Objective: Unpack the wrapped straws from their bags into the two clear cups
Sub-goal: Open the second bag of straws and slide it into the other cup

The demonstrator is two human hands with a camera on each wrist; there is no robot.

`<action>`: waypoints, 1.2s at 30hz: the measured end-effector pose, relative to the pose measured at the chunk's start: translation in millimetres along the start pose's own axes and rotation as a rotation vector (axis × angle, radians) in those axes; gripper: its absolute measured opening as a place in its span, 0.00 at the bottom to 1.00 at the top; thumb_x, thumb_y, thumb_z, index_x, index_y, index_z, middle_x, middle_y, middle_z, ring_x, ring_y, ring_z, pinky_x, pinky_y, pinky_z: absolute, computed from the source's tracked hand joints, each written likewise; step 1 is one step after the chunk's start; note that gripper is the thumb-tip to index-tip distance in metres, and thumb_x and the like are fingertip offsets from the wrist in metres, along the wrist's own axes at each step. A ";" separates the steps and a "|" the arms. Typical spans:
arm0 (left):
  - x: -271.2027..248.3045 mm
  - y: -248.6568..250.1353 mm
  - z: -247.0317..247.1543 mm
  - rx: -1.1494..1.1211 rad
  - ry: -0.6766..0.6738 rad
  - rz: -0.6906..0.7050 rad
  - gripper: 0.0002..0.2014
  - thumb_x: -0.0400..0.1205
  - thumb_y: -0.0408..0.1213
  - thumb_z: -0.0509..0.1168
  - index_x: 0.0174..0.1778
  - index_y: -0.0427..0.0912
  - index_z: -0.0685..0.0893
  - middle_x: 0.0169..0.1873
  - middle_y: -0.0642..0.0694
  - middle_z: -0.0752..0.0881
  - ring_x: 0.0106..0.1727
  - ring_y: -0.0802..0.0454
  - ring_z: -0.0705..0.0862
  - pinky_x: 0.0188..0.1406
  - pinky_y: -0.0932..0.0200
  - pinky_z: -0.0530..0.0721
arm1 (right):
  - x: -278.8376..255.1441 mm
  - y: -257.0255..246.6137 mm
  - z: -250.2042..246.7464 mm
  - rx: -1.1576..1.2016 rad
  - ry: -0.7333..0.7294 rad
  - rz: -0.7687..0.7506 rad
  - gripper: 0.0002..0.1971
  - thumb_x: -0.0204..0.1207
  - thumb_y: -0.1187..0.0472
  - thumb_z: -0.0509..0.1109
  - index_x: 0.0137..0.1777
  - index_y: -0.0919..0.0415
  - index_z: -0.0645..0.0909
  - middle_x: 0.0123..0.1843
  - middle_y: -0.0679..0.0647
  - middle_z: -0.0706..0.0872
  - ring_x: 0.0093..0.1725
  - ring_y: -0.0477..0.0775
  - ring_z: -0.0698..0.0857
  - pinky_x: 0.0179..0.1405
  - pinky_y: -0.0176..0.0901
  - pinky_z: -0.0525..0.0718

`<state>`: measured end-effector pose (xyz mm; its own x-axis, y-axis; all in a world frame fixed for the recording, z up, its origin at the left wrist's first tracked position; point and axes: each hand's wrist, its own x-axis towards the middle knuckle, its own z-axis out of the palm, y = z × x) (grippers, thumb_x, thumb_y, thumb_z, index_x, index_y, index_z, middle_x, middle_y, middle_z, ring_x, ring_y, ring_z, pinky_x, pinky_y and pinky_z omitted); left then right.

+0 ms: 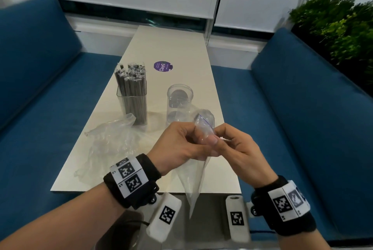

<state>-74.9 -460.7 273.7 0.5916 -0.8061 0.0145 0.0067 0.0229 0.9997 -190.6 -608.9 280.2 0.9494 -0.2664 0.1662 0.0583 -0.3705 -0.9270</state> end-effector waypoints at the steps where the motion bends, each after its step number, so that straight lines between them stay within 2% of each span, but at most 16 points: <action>1: 0.5 -0.3 0.4 0.000 -0.009 -0.012 0.16 0.74 0.24 0.80 0.41 0.17 0.81 0.35 0.24 0.86 0.37 0.43 0.88 0.43 0.47 0.92 | -1.2 1.6 -3.7 -0.004 0.006 0.005 0.08 0.85 0.50 0.70 0.49 0.52 0.87 0.44 0.51 0.93 0.44 0.57 0.94 0.50 0.59 0.93; 4: 0.2 0.3 2.3 -0.016 -0.010 -0.032 0.16 0.78 0.27 0.76 0.42 0.17 0.78 0.44 0.15 0.84 0.41 0.36 0.90 0.43 0.48 0.94 | -1.8 7.6 -8.7 -0.091 0.045 -0.006 0.12 0.90 0.54 0.65 0.51 0.58 0.87 0.44 0.57 0.92 0.43 0.59 0.93 0.51 0.64 0.94; 6: 0.3 -0.1 5.6 -0.028 -0.004 -0.037 0.14 0.82 0.29 0.73 0.44 0.21 0.77 0.46 0.15 0.83 0.47 0.25 0.89 0.45 0.47 0.94 | -0.9 9.1 -9.0 -0.246 0.045 -0.040 0.13 0.92 0.52 0.61 0.53 0.54 0.85 0.42 0.53 0.92 0.42 0.56 0.92 0.49 0.61 0.93; 7: 0.2 -0.7 7.3 -0.038 -0.007 -0.043 0.13 0.83 0.30 0.71 0.44 0.23 0.77 0.46 0.16 0.83 0.51 0.25 0.89 0.47 0.45 0.94 | -0.5 7.8 -9.5 -0.324 0.031 -0.057 0.13 0.92 0.49 0.59 0.54 0.52 0.83 0.41 0.50 0.91 0.42 0.55 0.91 0.47 0.61 0.91; 10: 0.1 -3.3 12.1 -0.041 -0.012 -0.070 0.09 0.86 0.31 0.68 0.47 0.28 0.78 0.44 0.24 0.84 0.50 0.42 0.90 0.53 0.39 0.93 | 1.6 2.7 -15.2 -0.500 -0.006 -0.137 0.17 0.89 0.43 0.53 0.52 0.50 0.79 0.39 0.49 0.89 0.40 0.56 0.89 0.41 0.62 0.89; 13: 2.0 -1.1 19.8 -0.016 0.040 -0.063 0.09 0.88 0.34 0.66 0.46 0.30 0.79 0.46 0.27 0.86 0.49 0.45 0.89 0.54 0.35 0.92 | 6.4 3.1 -19.2 -0.640 -0.019 -0.179 0.17 0.88 0.43 0.50 0.50 0.51 0.75 0.36 0.50 0.86 0.35 0.62 0.86 0.36 0.63 0.86; 15: 5.1 2.3 21.4 -0.037 0.114 -0.045 0.08 0.88 0.34 0.65 0.44 0.35 0.79 0.44 0.33 0.86 0.46 0.46 0.88 0.50 0.37 0.94 | 14.9 5.6 -22.6 -0.734 0.033 -0.115 0.10 0.88 0.51 0.53 0.50 0.54 0.72 0.36 0.55 0.85 0.37 0.71 0.84 0.37 0.64 0.85; 17: 7.3 5.6 18.7 -0.079 0.186 -0.030 0.09 0.88 0.33 0.65 0.44 0.33 0.78 0.43 0.35 0.86 0.44 0.46 0.89 0.44 0.41 0.94 | 23.4 6.7 -32.3 -0.769 0.158 0.052 0.09 0.90 0.56 0.53 0.49 0.56 0.70 0.38 0.57 0.83 0.40 0.74 0.81 0.41 0.61 0.82; 20: 7.8 7.4 13.8 -0.081 0.262 -0.027 0.10 0.88 0.33 0.66 0.46 0.29 0.76 0.45 0.28 0.88 0.45 0.45 0.89 0.43 0.41 0.94 | 25.7 0.4 -41.0 -0.588 0.201 0.206 0.16 0.90 0.43 0.56 0.45 0.51 0.72 0.39 0.51 0.86 0.42 0.63 0.87 0.44 0.59 0.85; 22: 9.0 7.4 14.0 -0.087 0.286 -0.017 0.10 0.87 0.32 0.67 0.46 0.30 0.76 0.44 0.28 0.89 0.45 0.46 0.89 0.47 0.37 0.94 | 21.3 -3.4 -33.5 -0.375 0.131 0.228 0.19 0.82 0.29 0.62 0.48 0.44 0.77 0.43 0.47 0.90 0.39 0.50 0.92 0.44 0.56 0.90; 24: 12.3 6.7 14.8 -0.131 0.301 -0.004 0.06 0.86 0.29 0.68 0.47 0.35 0.77 0.41 0.32 0.90 0.43 0.46 0.90 0.51 0.35 0.92 | 14.6 1.1 -23.7 -0.342 0.008 0.218 0.22 0.76 0.24 0.65 0.50 0.41 0.78 0.46 0.45 0.92 0.42 0.46 0.92 0.44 0.53 0.91; 26: 14.5 6.8 13.7 -0.179 0.313 -0.026 0.07 0.86 0.26 0.67 0.53 0.39 0.76 0.42 0.30 0.90 0.43 0.41 0.90 0.51 0.39 0.90 | 10.0 14.7 -23.4 -0.359 -0.042 0.175 0.15 0.77 0.32 0.69 0.46 0.42 0.78 0.46 0.45 0.93 0.44 0.48 0.93 0.47 0.58 0.92; 28: 16.5 8.9 9.6 -0.294 0.335 -0.070 0.09 0.87 0.23 0.63 0.57 0.40 0.75 0.38 0.33 0.89 0.41 0.40 0.87 0.47 0.46 0.90 | 10.8 28.1 -35.3 -0.352 0.014 0.194 0.08 0.81 0.44 0.70 0.43 0.45 0.79 0.45 0.46 0.94 0.41 0.46 0.94 0.48 0.62 0.92; 31: 22.0 13.3 0.8 -0.411 0.394 -0.172 0.08 0.83 0.24 0.61 0.53 0.41 0.79 0.32 0.43 0.79 0.33 0.48 0.76 0.36 0.54 0.82 | 16.6 40.4 -58.8 -0.391 0.199 0.273 0.07 0.86 0.54 0.70 0.45 0.49 0.83 0.37 0.45 0.94 0.35 0.43 0.93 0.46 0.50 0.90; 33: 25.5 10.9 -1.6 -0.222 0.329 -0.217 0.08 0.78 0.36 0.67 0.51 0.39 0.83 0.35 0.47 0.79 0.30 0.52 0.73 0.32 0.56 0.75 | 21.9 40.8 -65.0 -0.276 0.283 0.301 0.06 0.86 0.56 0.70 0.47 0.51 0.87 0.36 0.45 0.95 0.35 0.46 0.94 0.45 0.48 0.88; 36: 26.9 4.0 0.1 0.209 0.214 -0.153 0.16 0.78 0.50 0.74 0.47 0.38 0.90 0.32 0.49 0.81 0.27 0.57 0.73 0.28 0.59 0.76 | 27.9 31.1 -55.6 0.140 0.293 0.325 0.08 0.87 0.58 0.70 0.49 0.57 0.89 0.38 0.52 0.95 0.35 0.51 0.92 0.42 0.46 0.88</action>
<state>-59.1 -482.4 278.2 0.7524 -0.6481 -0.1180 -0.0443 -0.2285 0.9725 -179.5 -677.3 274.7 0.7992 -0.5968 -0.0718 -0.1680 -0.1071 -0.9800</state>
